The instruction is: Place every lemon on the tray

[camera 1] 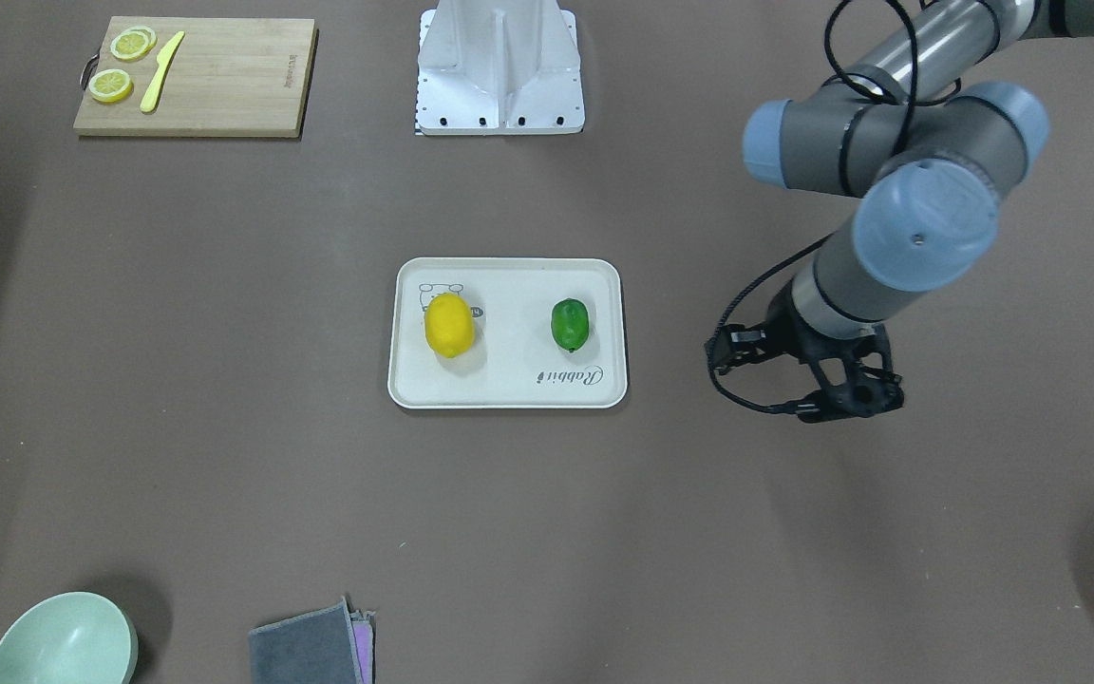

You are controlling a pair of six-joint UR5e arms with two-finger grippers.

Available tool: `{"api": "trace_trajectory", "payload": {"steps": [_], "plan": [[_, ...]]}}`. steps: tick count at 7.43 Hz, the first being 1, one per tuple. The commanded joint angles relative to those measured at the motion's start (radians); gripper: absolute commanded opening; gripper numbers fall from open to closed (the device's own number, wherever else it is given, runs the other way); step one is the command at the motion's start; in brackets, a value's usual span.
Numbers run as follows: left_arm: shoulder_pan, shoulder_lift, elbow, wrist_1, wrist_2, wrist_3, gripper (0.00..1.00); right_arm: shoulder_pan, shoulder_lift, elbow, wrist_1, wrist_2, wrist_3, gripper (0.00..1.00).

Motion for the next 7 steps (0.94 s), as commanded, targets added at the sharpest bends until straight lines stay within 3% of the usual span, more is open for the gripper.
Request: {"api": "trace_trajectory", "payload": {"steps": [1,3,5,7], "plan": [[-0.163,0.119,0.002,0.004,-0.061,0.253,0.98,0.014,-0.002,0.003,0.001,0.004,0.003,1.00],[-0.270,0.202,0.014,0.013,-0.100,0.411,0.98,0.024,-0.005,-0.002,0.001,0.000,0.001,1.00],[-0.351,0.213,0.094,0.047,-0.107,0.575,0.98,0.030,-0.010,0.004,-0.001,0.004,0.001,1.00],[-0.374,0.250,0.145,0.038,-0.107,0.669,0.98,0.030,-0.014,0.006,0.001,0.007,0.001,1.00]]}}
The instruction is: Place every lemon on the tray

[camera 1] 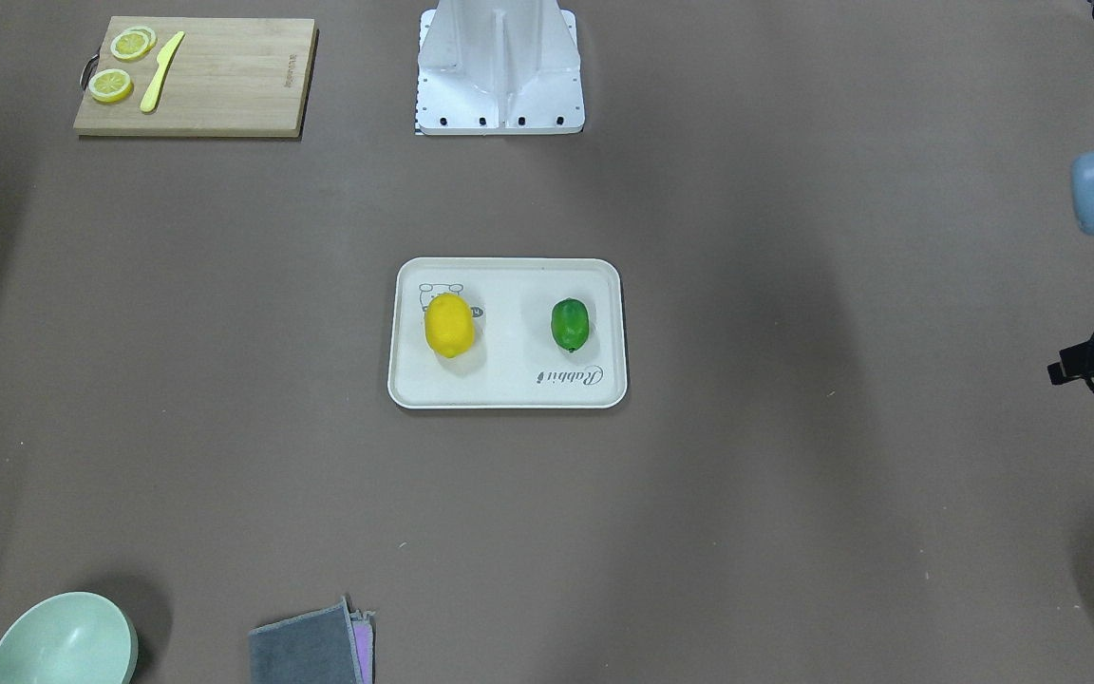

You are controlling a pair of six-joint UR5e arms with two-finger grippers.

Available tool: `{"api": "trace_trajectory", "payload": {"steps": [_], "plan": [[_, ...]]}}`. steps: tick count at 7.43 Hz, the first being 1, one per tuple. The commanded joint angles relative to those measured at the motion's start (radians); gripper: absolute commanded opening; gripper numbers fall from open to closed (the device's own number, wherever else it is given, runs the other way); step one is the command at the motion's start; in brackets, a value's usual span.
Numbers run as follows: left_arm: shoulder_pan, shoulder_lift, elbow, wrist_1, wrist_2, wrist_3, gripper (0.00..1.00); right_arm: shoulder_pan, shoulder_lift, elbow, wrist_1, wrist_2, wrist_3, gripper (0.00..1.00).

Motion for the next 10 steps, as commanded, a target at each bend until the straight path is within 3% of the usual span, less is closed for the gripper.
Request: {"api": "trace_trajectory", "payload": {"steps": [1,4,6,8,10], "plan": [[-0.023,0.071,0.029,-0.030,-0.001,0.088,0.98,0.001,-0.006,0.000,0.000,0.007,0.000,1.00],[-0.063,0.135,0.059,-0.092,0.002,0.135,0.98,0.001,-0.006,0.003,0.001,0.004,0.002,1.00],[-0.130,0.228,-0.005,-0.084,-0.014,0.134,0.98,0.001,-0.006,0.001,0.001,0.002,0.003,1.00],[-0.152,0.404,-0.129,-0.088,-0.015,0.134,0.98,0.001,-0.003,0.001,0.001,-0.001,0.005,1.00],[-0.155,0.466,-0.134,-0.098,-0.008,0.193,0.98,0.001,0.000,0.000,0.001,-0.003,0.014,1.00]]}}
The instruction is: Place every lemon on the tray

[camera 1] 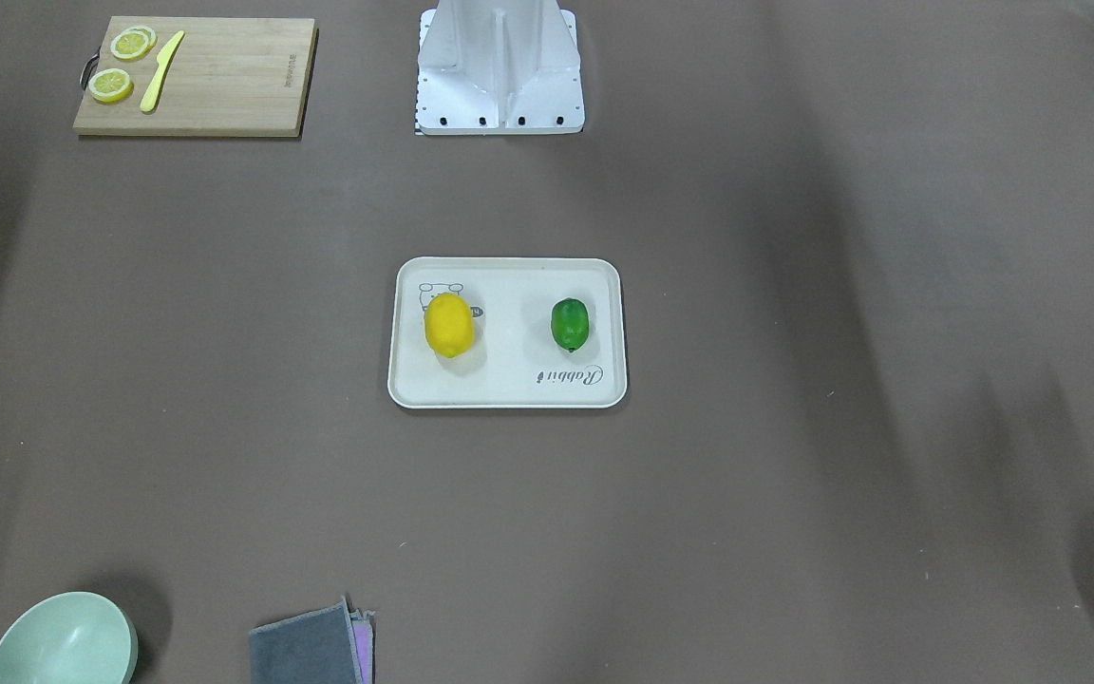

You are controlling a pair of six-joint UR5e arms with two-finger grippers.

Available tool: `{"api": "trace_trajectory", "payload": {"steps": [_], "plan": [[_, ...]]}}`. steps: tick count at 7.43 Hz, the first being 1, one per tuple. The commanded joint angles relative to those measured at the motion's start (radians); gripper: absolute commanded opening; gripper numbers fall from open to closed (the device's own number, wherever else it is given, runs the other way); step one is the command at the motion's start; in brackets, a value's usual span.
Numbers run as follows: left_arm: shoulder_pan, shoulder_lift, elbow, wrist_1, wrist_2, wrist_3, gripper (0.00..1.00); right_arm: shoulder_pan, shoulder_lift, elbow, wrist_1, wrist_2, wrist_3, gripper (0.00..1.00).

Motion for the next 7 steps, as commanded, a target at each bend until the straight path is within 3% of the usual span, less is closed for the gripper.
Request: {"api": "trace_trajectory", "payload": {"steps": [1,3,4,7], "plan": [[-0.028,0.047,-0.026,-0.003,0.008,0.044,0.98,0.000,0.001,0.001,0.002,-0.002,0.003,1.00],[-0.054,0.119,-0.049,-0.012,0.023,0.105,0.98,0.000,0.001,0.002,0.002,-0.002,0.003,1.00],[-0.053,0.130,-0.076,-0.017,0.107,0.107,0.98,0.000,0.001,0.002,0.002,-0.002,0.003,1.00],[-0.050,0.162,-0.084,-0.024,0.111,0.104,0.98,0.000,0.001,0.004,0.002,-0.002,0.003,1.00]]}}
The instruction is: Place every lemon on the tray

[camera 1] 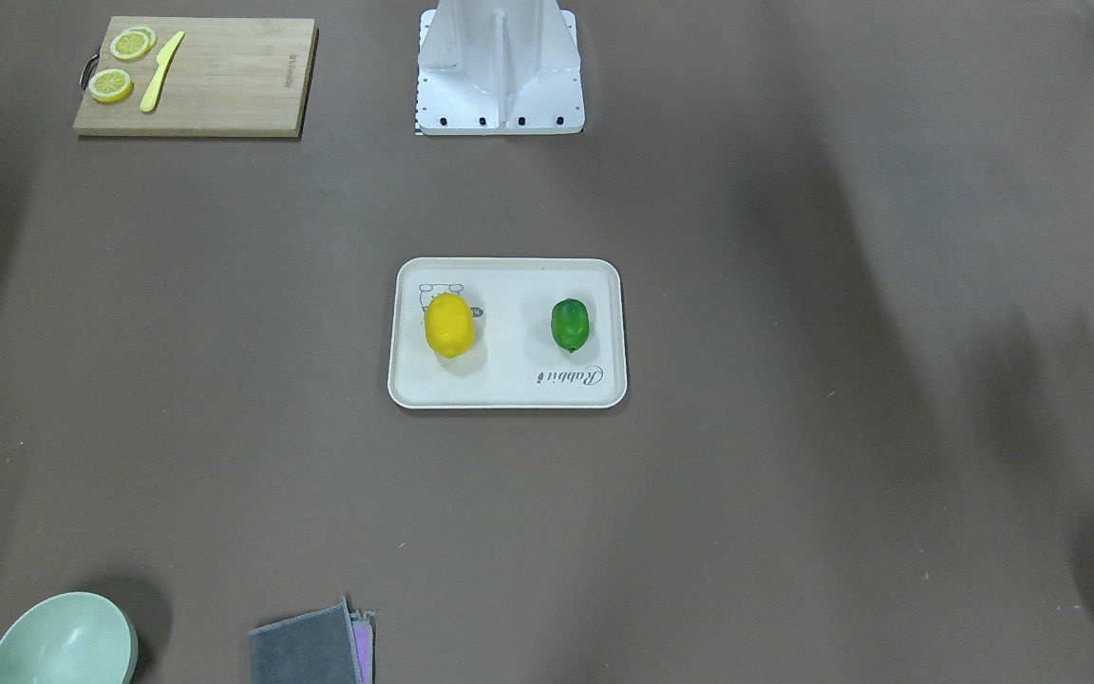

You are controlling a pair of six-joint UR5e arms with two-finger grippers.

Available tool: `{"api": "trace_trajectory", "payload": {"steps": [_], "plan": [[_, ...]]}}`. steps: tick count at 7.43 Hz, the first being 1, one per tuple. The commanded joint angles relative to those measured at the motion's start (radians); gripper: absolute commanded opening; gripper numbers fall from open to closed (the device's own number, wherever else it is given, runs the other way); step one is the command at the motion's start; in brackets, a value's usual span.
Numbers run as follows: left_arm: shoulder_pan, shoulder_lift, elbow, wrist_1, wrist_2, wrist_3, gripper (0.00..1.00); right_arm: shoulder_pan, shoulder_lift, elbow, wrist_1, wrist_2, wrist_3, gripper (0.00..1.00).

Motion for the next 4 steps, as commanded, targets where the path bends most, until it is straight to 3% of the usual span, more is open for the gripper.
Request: {"api": "trace_trajectory", "payload": {"steps": [1,4], "plan": [[0.013,0.003,-0.008,0.000,0.005,-0.008,0.98,0.000,0.000,0.000,0.000,0.000,0.000,1.00],[-0.002,-0.003,-0.008,0.013,0.005,-0.009,0.98,0.000,0.000,0.000,0.000,0.000,0.000,1.00]]}}
